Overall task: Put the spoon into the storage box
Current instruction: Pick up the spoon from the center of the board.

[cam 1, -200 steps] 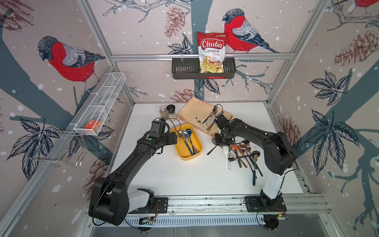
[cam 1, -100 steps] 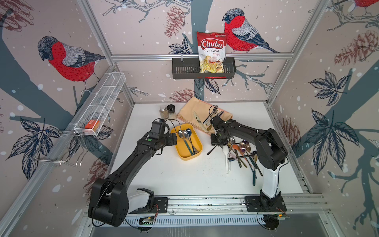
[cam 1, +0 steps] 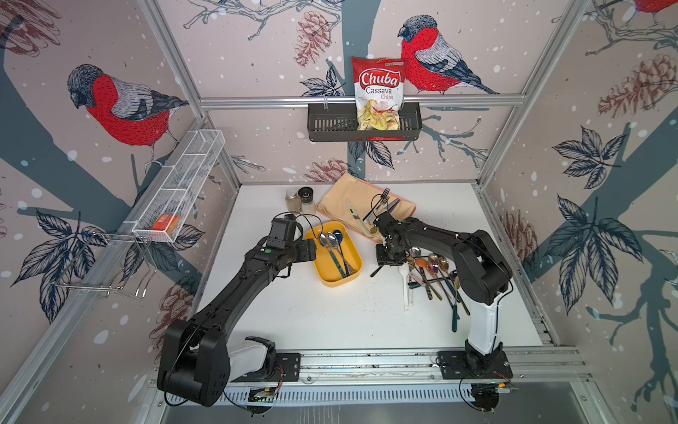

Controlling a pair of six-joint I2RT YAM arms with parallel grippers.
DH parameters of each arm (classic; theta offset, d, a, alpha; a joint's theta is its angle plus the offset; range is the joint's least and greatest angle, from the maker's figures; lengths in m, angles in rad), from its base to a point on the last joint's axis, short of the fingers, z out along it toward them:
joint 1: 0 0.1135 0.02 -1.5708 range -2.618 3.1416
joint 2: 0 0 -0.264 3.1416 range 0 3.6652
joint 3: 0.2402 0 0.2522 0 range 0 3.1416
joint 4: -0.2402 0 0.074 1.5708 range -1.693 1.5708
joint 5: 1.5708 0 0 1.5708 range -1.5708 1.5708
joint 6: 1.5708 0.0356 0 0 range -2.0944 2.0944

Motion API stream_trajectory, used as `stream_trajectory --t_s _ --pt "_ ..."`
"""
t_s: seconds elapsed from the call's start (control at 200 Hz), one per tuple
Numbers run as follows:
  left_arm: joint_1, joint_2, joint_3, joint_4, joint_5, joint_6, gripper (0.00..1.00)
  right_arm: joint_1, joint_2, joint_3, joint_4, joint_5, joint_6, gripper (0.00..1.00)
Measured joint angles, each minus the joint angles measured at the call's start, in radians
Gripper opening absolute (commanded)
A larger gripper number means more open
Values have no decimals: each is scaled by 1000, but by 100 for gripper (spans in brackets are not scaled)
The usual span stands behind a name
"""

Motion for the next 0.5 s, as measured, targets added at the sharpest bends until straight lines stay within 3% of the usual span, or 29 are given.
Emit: stream_trajectory --t_s 0.5 --pt "0 -2 -5 0 0 0 86 -11 -44 -87 63 18 0 29"
